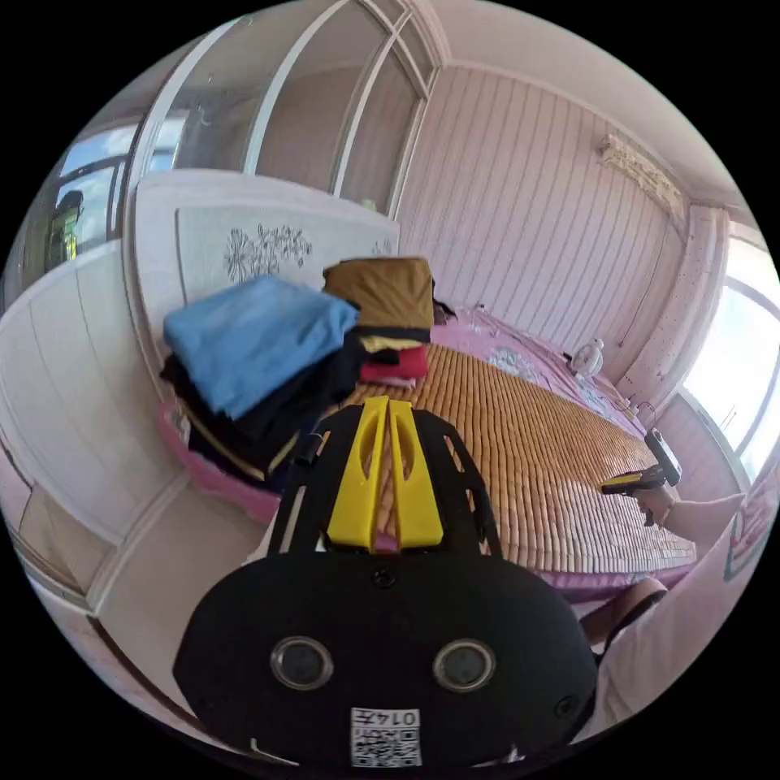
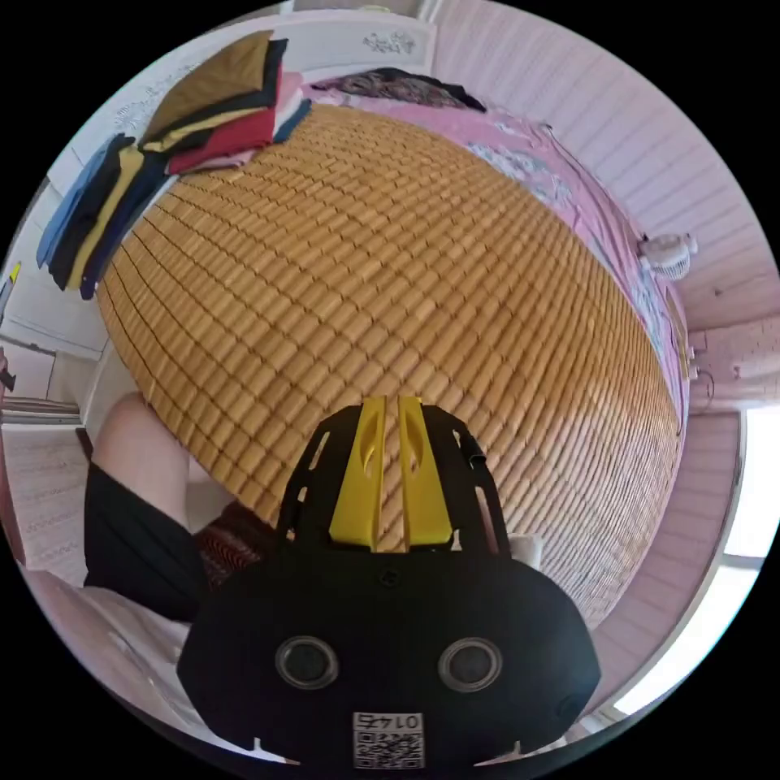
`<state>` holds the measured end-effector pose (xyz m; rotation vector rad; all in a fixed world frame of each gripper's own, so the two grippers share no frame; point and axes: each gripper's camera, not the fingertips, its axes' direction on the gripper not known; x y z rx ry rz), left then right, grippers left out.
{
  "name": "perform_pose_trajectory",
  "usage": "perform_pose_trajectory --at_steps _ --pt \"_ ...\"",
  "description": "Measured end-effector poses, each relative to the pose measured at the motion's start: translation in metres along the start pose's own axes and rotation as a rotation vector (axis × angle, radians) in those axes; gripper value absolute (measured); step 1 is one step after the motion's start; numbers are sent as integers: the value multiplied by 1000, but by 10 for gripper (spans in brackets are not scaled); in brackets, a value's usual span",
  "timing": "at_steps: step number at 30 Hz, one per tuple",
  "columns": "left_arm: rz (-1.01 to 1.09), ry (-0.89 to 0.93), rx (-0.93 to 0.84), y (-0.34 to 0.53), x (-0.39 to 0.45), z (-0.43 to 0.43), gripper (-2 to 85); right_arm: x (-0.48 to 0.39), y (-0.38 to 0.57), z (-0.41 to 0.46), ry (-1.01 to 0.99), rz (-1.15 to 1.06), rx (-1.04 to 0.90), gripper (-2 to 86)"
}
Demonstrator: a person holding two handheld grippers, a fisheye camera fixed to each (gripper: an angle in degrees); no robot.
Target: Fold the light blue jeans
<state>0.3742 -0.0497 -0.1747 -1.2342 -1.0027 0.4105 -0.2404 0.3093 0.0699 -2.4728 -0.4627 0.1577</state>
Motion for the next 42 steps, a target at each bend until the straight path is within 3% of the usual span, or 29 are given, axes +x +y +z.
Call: perform_pose_trajectory --at_steps 5,7,10,13,19,23,28,30,34,42 --pt "61 -57 -117 132 66 -27 -10 15 183 -35 -112 195 -56 -3" --pt "68 -13 -92 146 79 -33 -10 3 212 -36 -197 161 -131 -5" --pt "53 118 -21 148 89 -41 -10 -21 223 -49 -98 46 -165 -5" --pt "72 103 61 145 96 -60 -10 -39 207 -87 -156 -17 -25 -4" --pt "-30 44 174 180 66 -107 -8 -109 151 -144 -102 -404 113 -7" --pt "-111 -3 160 216 30 -126 5 -137 102 -215 -255 -534 353 -8" --pt "-194 -11 185 239 -12 -135 76 -185 45 -279 -286 -611 439 7" --pt "-222 -24 227 236 -29 -137 93 -205 23 -314 -418 -699 535 43" --pt "-234 -72 294 217 -51 -129 109 -245 -19 -353 -503 -779 527 81" --pt "-281 -158 337 142 -133 -104 112 -360 -101 -409 -338 -945 574 131"
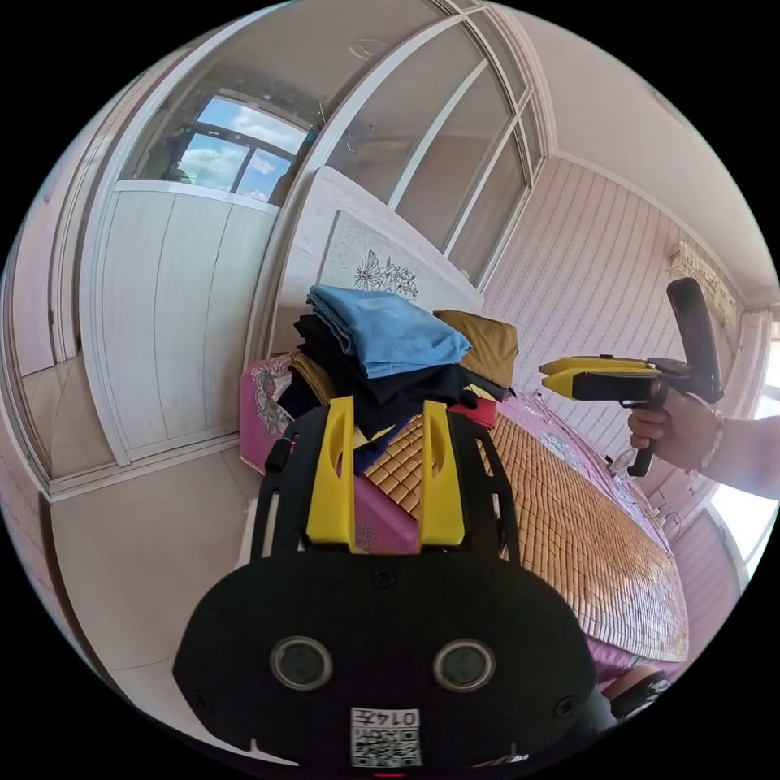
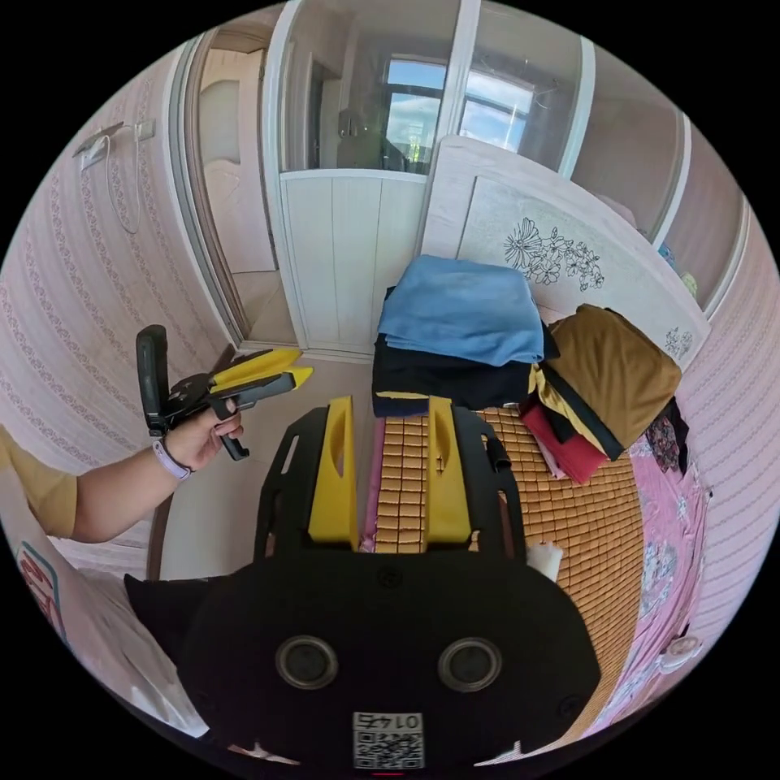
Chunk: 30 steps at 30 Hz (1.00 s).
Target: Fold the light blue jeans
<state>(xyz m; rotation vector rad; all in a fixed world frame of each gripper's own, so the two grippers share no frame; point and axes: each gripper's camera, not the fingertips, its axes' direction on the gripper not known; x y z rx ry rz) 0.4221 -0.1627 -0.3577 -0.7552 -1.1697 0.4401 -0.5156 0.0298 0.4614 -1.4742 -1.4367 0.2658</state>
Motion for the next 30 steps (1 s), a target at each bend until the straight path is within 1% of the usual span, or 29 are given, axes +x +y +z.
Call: perform_pose_trajectory --at_steps 4,7,8,10,12,14,16,17,18,20,22,24,28,30 --pt "73 -48 20 -34 -17 22 108 14 -55 28 1 2 -18 139" --pt "108 -41 -59 -58 -29 58 111 24 -93 53 20 3 -31 142" --pt "99 -7 -76 -64 -32 70 111 23 -107 65 37 -26 -53 144" --pt "87 35 -56 -70 -34 82 111 14 -124 85 99 -126 -108 146" --pt "130 30 -18 -78 -26 98 116 -5 -137 119 190 -284 -215 150" --pt "149 21 -41 -83 -21 117 120 -14 -141 139 258 -343 -278 138" --pt "97 44 -118 -86 -23 139 123 -15 -140 151 342 -352 -298 106" --pt "24 83 -141 -86 -27 147 121 -15 -139 155 375 -359 -305 93" --pt "6 91 -131 -85 -26 146 118 -14 -138 155 373 -363 -322 80" --pt "39 50 -116 -86 -15 140 100 -16 -137 147 348 -372 -322 59" --pt "71 14 -81 -90 -2 129 78 -17 -133 129 328 -394 -280 33" --pt "62 48 -22 -105 6 111 58 -12 -128 99 299 -388 -229 10" --pt "79 91 8 -137 29 91 49 3 -127 38 246 -293 -131 -4" --pt "110 126 13 -156 55 72 45 7 -116 -9 236 -250 -48 -7"
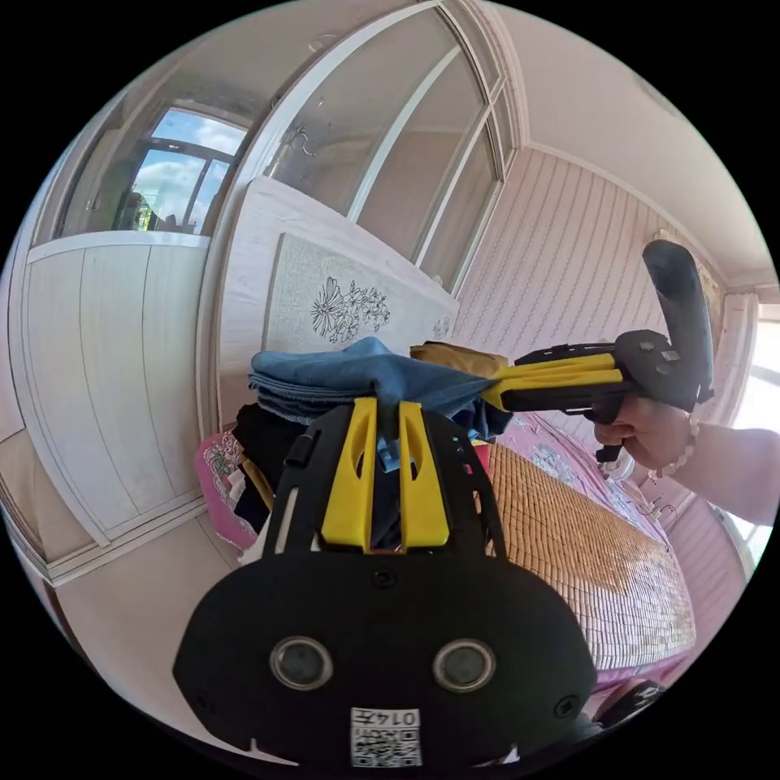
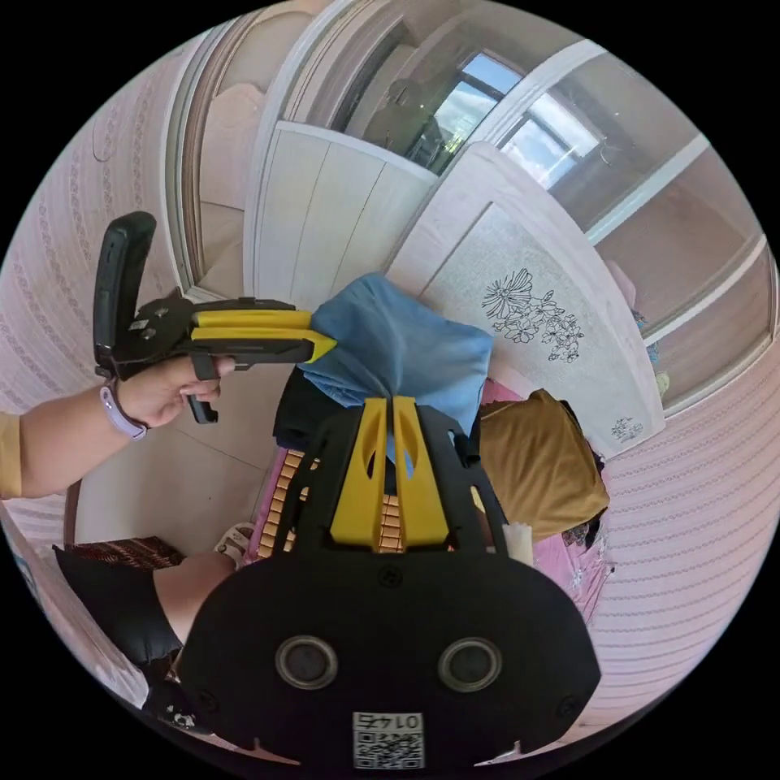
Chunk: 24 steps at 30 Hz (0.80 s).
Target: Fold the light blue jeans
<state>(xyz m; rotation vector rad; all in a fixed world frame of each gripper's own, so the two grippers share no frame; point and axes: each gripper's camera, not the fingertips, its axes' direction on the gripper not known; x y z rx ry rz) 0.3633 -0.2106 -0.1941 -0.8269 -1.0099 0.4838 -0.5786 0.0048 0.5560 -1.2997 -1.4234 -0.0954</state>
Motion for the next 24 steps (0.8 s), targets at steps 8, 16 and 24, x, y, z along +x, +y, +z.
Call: perform_pose_trajectory --at_steps 8,16,24 --pt "92 342 26 44 117 -105 17 -42 168 -121 -42 144 135 -9" --pt "139 671 -507 248 217 -132 20 -183 406 -104 -347 389 -121 -3" --pt "36 680 -547 237 200 -155 40 -234 484 -95 -290 654 48 71"
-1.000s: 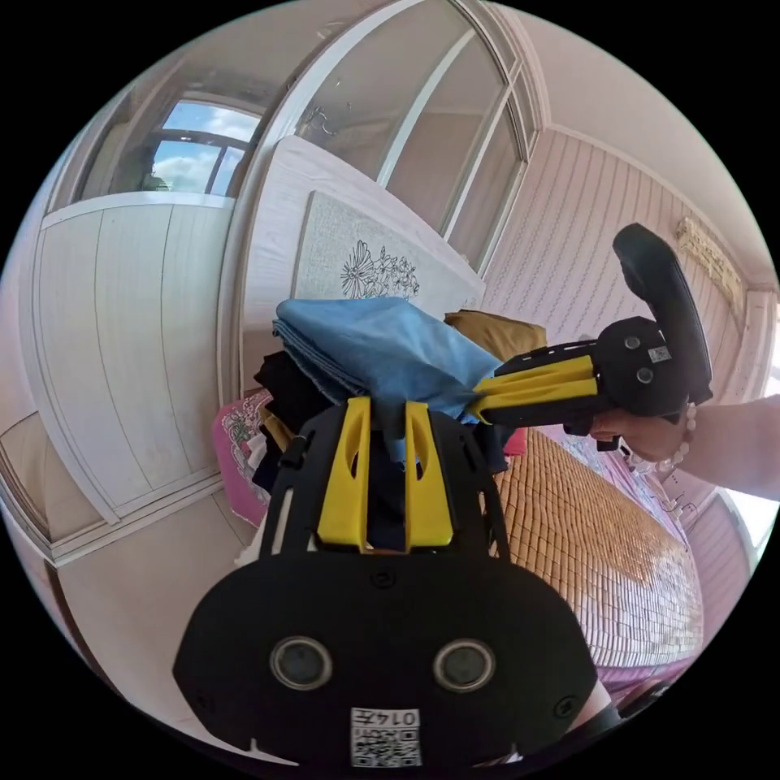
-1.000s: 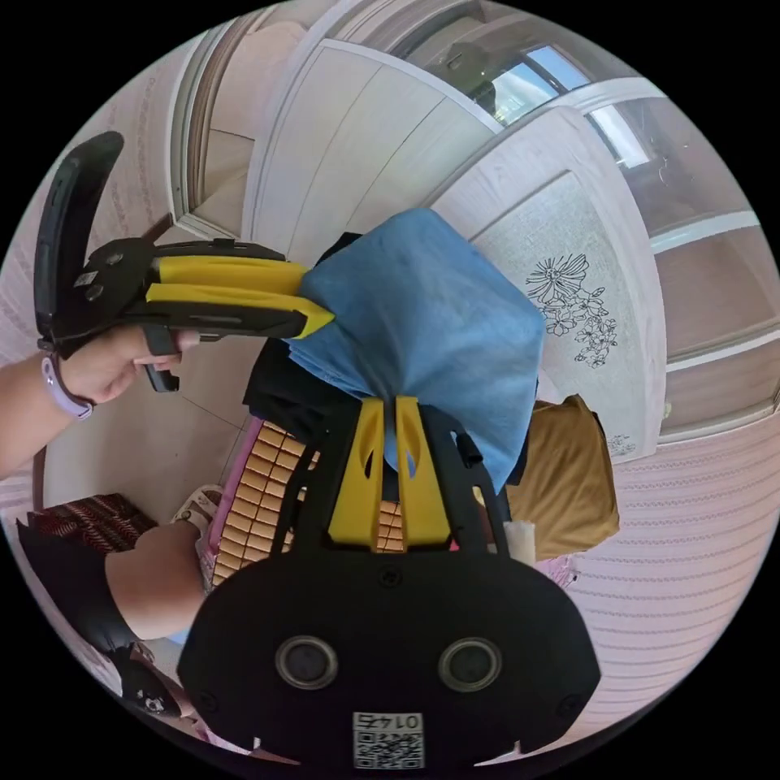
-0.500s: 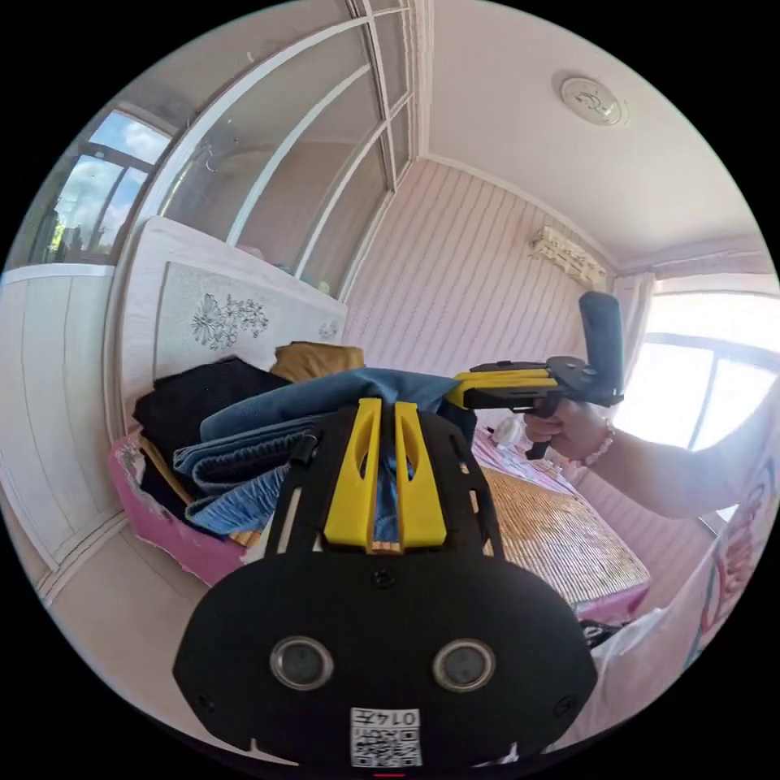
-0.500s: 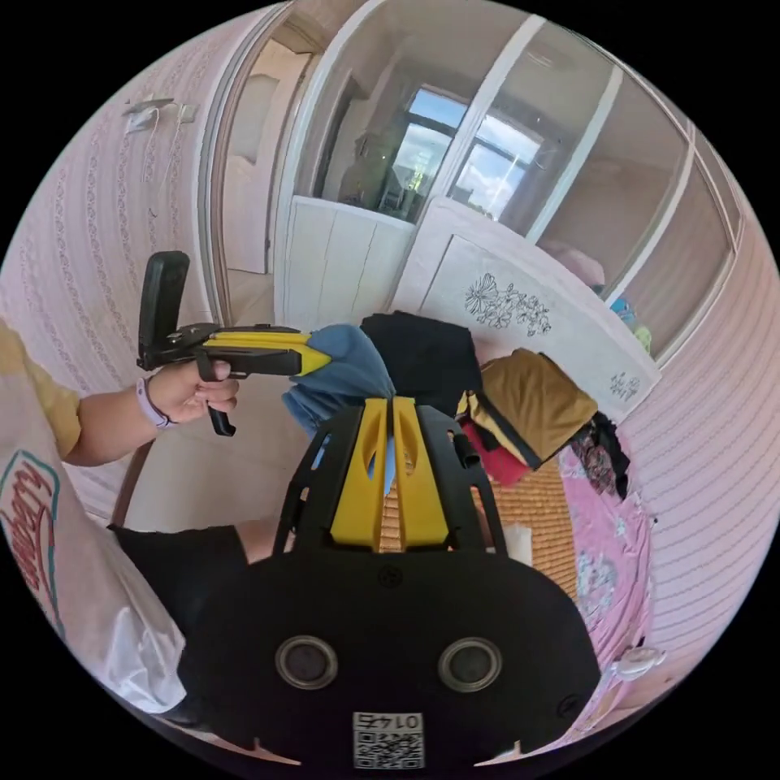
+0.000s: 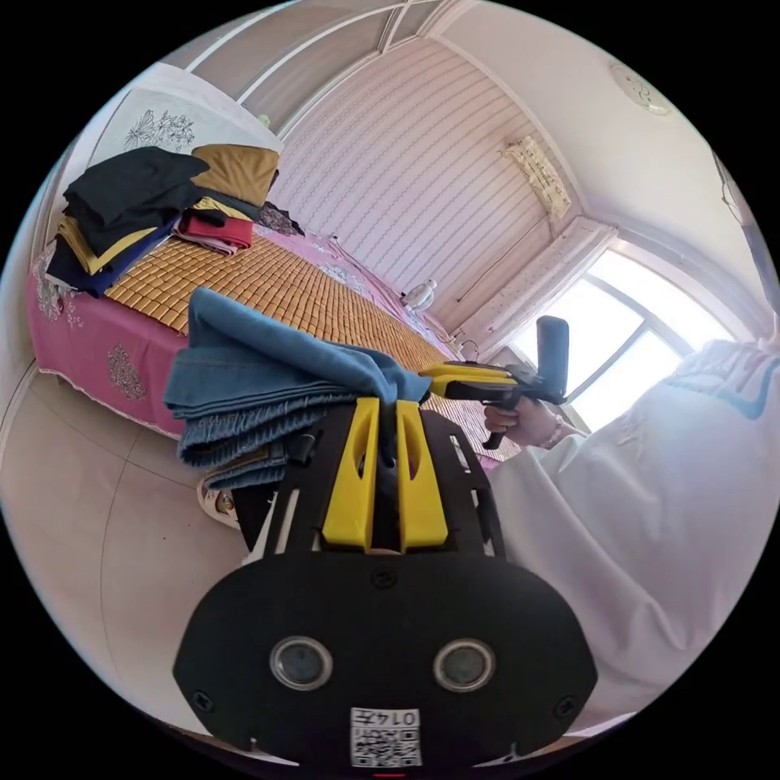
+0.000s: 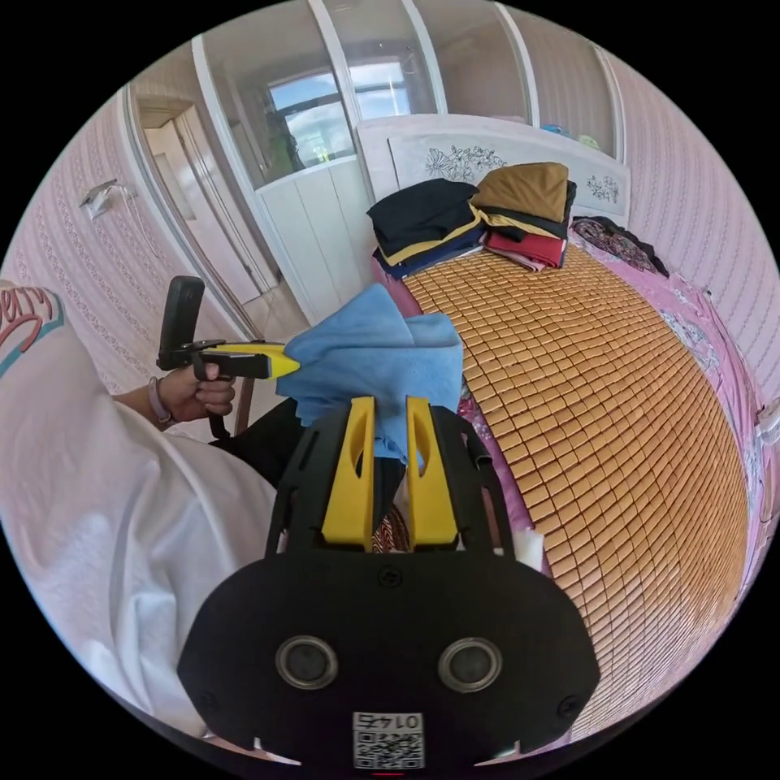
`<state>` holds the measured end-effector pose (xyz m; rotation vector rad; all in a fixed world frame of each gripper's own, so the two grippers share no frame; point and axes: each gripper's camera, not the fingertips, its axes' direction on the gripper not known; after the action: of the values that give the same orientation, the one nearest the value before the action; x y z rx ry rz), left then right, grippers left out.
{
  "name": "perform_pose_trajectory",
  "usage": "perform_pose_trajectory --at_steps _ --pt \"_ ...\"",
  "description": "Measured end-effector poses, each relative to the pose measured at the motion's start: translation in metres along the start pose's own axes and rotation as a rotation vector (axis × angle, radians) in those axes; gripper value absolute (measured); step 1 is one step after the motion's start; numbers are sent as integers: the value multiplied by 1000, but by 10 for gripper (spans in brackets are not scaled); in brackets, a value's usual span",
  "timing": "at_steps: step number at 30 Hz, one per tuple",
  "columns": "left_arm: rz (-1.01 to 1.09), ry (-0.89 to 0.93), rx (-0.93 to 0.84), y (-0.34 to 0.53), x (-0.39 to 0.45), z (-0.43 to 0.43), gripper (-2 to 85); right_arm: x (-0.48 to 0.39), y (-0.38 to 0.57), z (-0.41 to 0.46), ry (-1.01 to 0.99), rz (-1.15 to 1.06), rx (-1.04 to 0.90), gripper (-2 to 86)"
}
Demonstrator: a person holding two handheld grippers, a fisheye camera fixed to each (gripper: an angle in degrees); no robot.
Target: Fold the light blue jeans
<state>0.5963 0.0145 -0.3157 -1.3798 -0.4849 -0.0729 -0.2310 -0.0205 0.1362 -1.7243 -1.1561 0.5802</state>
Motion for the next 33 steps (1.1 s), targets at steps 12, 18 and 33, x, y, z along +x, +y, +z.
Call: perform_pose_trajectory --at_steps 12,18,33 --pt "-249 -117 9 19 -29 -44 20 -38 -40 54 -86 -231 90 115" --pt "-450 -127 79 7 -72 -30 137 -48 -84 143 -58 -282 -157 138" --pt "-377 -175 -17 -42 -74 17 92 -37 -48 216 249 -244 -231 74"
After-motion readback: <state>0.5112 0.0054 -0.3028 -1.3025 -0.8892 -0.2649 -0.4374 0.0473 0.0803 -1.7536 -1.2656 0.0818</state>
